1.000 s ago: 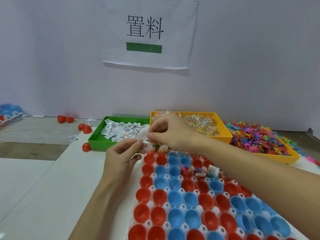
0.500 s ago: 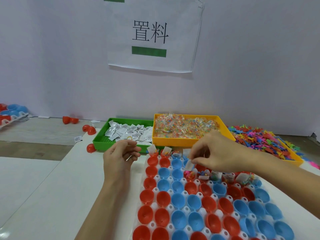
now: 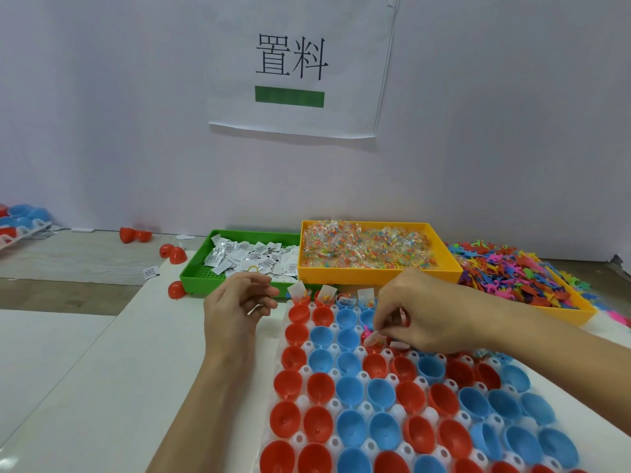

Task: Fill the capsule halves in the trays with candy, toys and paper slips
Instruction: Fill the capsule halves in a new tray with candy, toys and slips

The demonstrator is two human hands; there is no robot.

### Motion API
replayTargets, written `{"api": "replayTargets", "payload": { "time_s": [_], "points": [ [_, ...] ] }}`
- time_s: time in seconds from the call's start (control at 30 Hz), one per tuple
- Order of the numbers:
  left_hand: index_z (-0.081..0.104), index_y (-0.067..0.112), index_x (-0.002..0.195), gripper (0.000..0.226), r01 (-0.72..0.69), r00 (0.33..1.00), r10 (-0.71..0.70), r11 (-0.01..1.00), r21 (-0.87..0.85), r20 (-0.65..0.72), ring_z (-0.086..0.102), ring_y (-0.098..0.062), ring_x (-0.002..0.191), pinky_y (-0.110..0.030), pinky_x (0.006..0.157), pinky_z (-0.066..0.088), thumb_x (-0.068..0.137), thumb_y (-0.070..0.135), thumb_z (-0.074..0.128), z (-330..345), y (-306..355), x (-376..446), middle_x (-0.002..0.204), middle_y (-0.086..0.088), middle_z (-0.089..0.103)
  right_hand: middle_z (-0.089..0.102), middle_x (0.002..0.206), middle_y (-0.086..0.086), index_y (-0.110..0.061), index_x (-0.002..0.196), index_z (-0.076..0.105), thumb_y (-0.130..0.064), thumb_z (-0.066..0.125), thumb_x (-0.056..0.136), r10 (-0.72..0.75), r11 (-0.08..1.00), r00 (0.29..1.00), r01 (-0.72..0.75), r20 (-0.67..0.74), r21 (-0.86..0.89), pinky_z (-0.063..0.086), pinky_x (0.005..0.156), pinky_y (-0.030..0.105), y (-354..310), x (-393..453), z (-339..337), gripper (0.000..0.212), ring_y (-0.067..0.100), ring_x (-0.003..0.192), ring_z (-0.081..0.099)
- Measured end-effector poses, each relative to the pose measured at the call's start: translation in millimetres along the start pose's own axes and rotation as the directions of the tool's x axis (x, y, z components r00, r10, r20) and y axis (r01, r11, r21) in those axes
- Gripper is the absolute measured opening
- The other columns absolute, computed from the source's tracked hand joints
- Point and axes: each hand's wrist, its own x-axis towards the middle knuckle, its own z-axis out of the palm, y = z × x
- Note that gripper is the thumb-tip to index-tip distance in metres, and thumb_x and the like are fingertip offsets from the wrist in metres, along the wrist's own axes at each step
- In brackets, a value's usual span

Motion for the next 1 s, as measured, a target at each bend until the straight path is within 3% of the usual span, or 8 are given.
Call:
{"api": "replayTargets", "payload": {
  "time_s": [0.17, 0.33, 0.47, 0.57, 0.77, 0.87, 1.0],
  "points": [
    [0.073, 0.015, 0.065, 0.025, -0.022, 1.0, 0.022, 0.999, 0.031, -0.002, 0.059, -0.019, 0.057, -0.026, 0.056, 0.047, 0.075, 0.019, 0.05, 1.2, -1.2, -0.8, 0.067, -0.013, 0.068, 0.072, 0.083, -0.003, -0.014, 0.09, 0.079, -0.017, 0.064, 0.092, -0.039, 0.995, 0.999, 0.038, -0.008, -0.087, 0.047, 0.075, 0.021, 0.0, 0.0, 2.2, 0.015, 0.014, 0.075, 0.061],
    [0.074, 0.017, 0.065, 0.041, -0.04, 0.999, 0.04, 0.998, 0.043, -0.004, 0.059, -0.019, 0.057, -0.027, 0.056, 0.047, 0.091, 0.007, 0.043, 0.0, -3.1, 0.5, 0.067, -0.012, 0.068, 0.072, 0.089, -0.008, -0.019, 0.098, 0.079, -0.019, 0.064, 0.093, -0.03, 0.995, 0.999, 0.032, 0.019, -0.098, 0.048, 0.071, 0.014, -1.2, 0.7, 5.4, 0.016, 0.005, 0.078, 0.059],
    [0.074, 0.016, 0.065, 0.042, -0.035, 0.999, 0.035, 0.998, 0.044, -0.012, 0.06, -0.019, 0.056, -0.029, 0.057, 0.047, 0.092, 0.007, 0.043, 0.6, -2.8, 0.7, 0.066, -0.012, 0.068, 0.067, 0.086, -0.001, -0.01, 0.091, 0.075, -0.013, 0.06, 0.092, -0.001, 0.987, 1.0, 0.002, 0.005, -0.16, 0.046, 0.076, 0.028, 2.8, 1.0, 3.1, 0.015, 0.014, 0.08, 0.056],
    [0.074, 0.016, 0.065, 0.041, -0.036, 0.999, 0.037, 0.998, 0.046, -0.014, 0.06, -0.018, 0.057, -0.029, 0.058, 0.047, 0.091, 0.008, 0.043, 0.5, -3.3, 1.0, 0.067, -0.012, 0.068, 0.065, 0.088, -0.001, -0.01, 0.091, 0.073, -0.011, 0.057, 0.093, -0.01, 0.977, 1.0, 0.012, 0.009, -0.213, 0.045, 0.078, 0.03, 2.2, 0.9, 3.3, 0.016, 0.015, 0.083, 0.055],
    [0.074, 0.016, 0.066, 0.04, -0.04, 0.999, 0.04, 0.998, 0.045, -0.003, 0.059, -0.018, 0.057, -0.028, 0.057, 0.047, 0.092, 0.008, 0.044, 0.3, -4.5, 1.4, 0.067, -0.012, 0.068, 0.062, 0.096, -0.009, -0.02, 0.103, 0.075, -0.016, 0.055, 0.098, -0.039, 0.972, 0.999, 0.047, 0.037, -0.229, 0.042, 0.066, 0.017, -3.7, 1.1, 6.7, 0.022, 0.006, 0.082, 0.048],
    [0.074, 0.016, 0.066, 0.04, -0.048, 0.999, 0.048, 0.998, 0.045, 0.009, 0.059, -0.018, 0.057, -0.026, 0.055, 0.048, 0.092, 0.007, 0.044, -0.1, -5.3, 1.6, 0.067, -0.012, 0.068, 0.061, 0.104, -0.014, -0.027, 0.115, 0.072, -0.02, 0.053, 0.099, -0.037, 0.973, 0.999, 0.04, 0.02, -0.229, 0.033, 0.065, 0.008, -3.9, -0.6, 6.6, 0.026, 0.0, 0.084, 0.039],
    [0.074, 0.013, 0.066, 0.037, -0.071, 0.997, 0.071, 0.996, 0.045, 0.011, 0.059, -0.019, 0.057, -0.024, 0.054, 0.05, 0.09, 0.008, 0.046, -1.4, -6.9, 2.6, 0.066, -0.013, 0.067, 0.061, 0.109, -0.017, -0.03, 0.12, 0.068, -0.021, 0.052, 0.098, -0.018, 0.975, 0.999, 0.011, -0.03, -0.222, 0.031, 0.069, 0.004, -3.8, -4.0, 1.4, 0.028, 0.0, 0.094, 0.046]
  ]
}}
